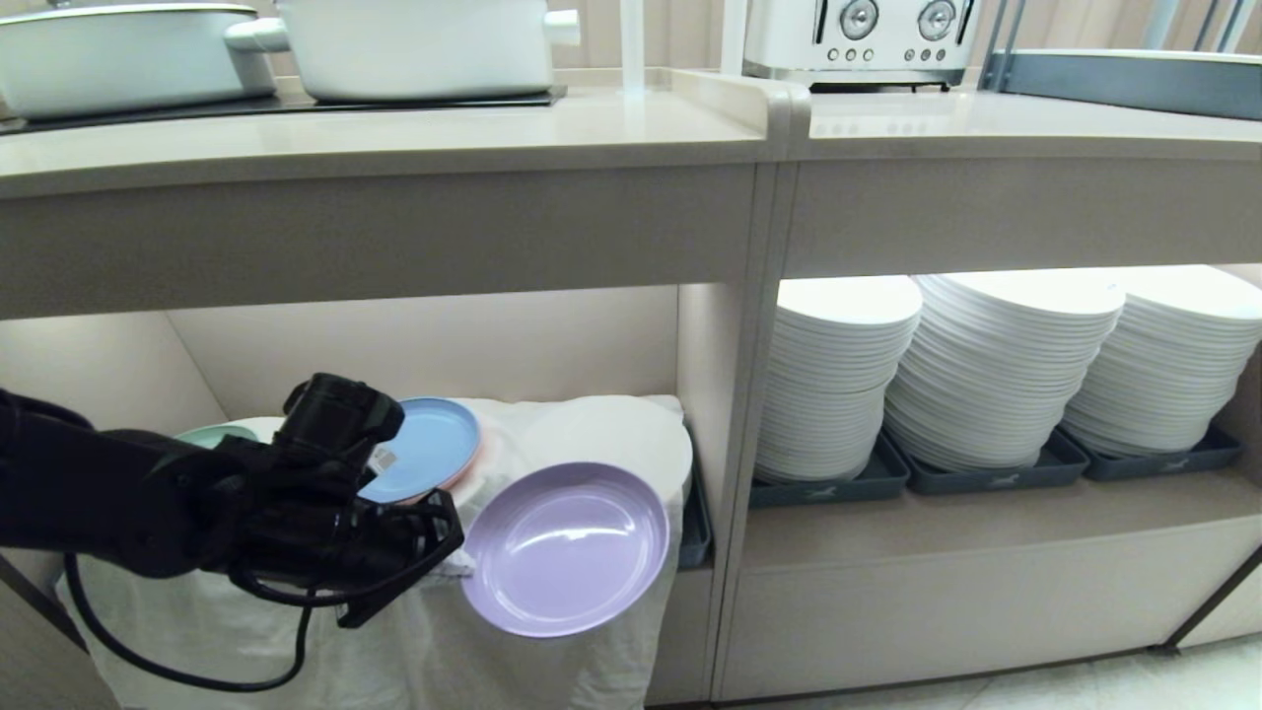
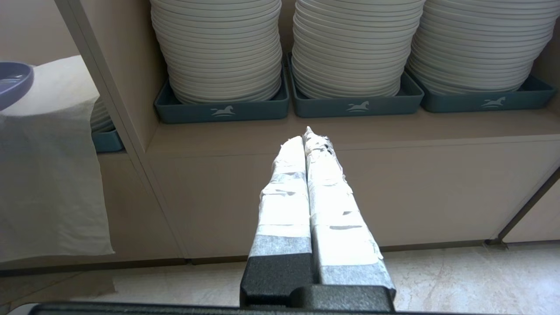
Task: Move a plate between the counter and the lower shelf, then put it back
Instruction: Put the plate in the cupboard
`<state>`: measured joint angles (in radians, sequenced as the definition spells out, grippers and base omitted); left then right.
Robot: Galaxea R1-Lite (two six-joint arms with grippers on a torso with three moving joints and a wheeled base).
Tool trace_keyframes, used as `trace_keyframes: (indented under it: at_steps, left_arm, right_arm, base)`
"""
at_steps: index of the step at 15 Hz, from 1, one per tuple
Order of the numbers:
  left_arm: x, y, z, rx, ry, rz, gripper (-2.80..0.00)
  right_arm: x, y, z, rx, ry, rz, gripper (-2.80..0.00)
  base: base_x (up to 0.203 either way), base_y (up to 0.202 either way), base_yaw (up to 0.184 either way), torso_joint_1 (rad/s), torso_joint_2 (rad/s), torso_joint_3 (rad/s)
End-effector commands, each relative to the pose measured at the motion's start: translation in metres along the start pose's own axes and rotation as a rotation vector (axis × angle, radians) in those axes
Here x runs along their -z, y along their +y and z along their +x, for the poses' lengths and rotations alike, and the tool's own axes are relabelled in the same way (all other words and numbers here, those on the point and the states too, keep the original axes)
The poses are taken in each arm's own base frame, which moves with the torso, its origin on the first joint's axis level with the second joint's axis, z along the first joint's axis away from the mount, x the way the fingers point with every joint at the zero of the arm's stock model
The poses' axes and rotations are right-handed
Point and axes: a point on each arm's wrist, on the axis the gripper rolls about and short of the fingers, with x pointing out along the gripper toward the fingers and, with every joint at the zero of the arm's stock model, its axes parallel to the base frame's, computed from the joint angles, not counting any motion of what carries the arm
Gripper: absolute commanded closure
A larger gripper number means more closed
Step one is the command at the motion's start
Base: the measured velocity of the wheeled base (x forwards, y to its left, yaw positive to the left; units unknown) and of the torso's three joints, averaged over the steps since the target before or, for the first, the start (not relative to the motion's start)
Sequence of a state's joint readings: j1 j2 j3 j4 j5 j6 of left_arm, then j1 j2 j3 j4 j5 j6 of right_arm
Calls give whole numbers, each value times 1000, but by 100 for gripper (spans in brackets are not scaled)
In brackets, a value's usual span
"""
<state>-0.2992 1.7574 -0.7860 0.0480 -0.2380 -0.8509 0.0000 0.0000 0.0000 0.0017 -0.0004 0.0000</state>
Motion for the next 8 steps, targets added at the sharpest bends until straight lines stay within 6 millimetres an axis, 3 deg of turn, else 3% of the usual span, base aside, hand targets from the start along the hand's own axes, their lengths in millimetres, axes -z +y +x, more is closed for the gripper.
trace_keyframes:
  at_steps: [1, 8]
  left_arm:
    - [0, 0, 14, -22, 21, -8, 0]
    - [-17, -19, 37, -31, -40, -78, 0]
  right_arm:
    - [0, 0, 0, 0, 0, 0, 0]
    - [0, 0, 0, 1, 0, 0, 0]
  base:
    - [0, 0, 0, 0, 0, 0]
    - [0, 0, 0, 0, 0, 0]
